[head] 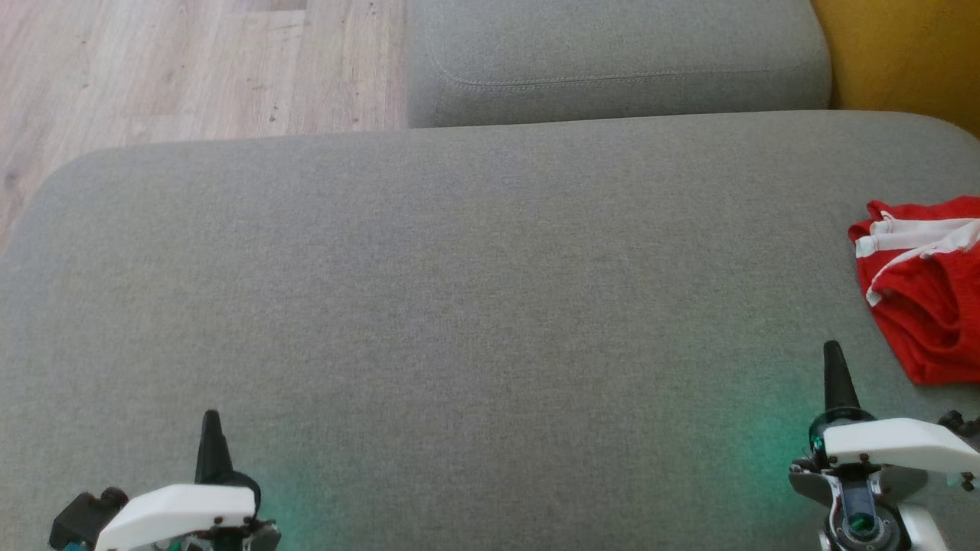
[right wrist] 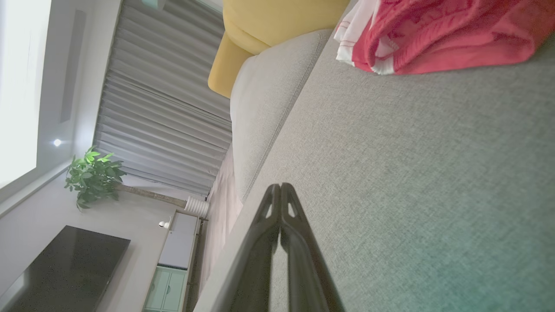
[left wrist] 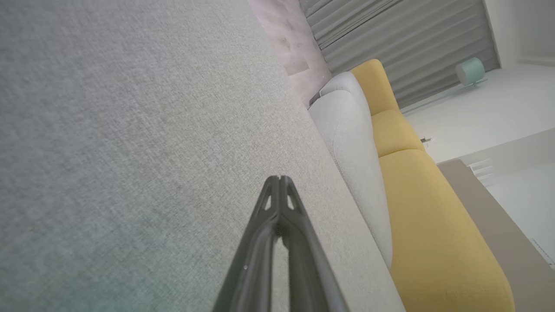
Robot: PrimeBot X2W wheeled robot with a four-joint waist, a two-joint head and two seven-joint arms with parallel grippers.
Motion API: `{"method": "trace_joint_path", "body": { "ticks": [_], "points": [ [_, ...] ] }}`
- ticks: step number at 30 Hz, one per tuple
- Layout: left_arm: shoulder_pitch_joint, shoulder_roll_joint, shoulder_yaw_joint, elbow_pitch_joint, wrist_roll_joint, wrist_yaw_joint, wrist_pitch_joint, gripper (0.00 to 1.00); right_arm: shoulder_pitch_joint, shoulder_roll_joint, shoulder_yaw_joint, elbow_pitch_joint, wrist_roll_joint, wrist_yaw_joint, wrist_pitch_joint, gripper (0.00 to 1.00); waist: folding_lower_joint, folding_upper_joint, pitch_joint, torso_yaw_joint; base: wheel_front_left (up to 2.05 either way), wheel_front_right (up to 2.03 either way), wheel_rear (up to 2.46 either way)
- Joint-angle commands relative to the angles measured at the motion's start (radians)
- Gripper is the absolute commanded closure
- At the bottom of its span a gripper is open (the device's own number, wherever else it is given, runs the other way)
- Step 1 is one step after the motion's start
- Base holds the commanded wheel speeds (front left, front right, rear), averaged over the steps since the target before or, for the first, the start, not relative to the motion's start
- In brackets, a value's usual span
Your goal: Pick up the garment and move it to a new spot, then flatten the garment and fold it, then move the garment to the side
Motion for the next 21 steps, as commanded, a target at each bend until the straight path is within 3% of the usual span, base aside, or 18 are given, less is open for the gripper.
{"method": "trace_joint_path", "body": {
  "ticks": [1, 21],
  "points": [
    [-0.052, 0.004, 0.036, -0.040, -0.029, -0.010, 0.008, 1.00, -0.036, -0.004, 0.010, -0.043, 0.032, -0.001, 0.008, 1.00, 0.0000, 0.0000, 0.000, -0.001, 0.00, 0.00, 0.00],
    [-0.071, 0.004, 0.071, -0.070, -0.247, -0.034, 0.066, 1.00, -0.035, -0.004, -0.016, -0.099, 0.256, -0.001, 0.067, 1.00, 0.0000, 0.0000, 0.000, -0.009, 0.00, 0.00, 0.00]
  ]
}}
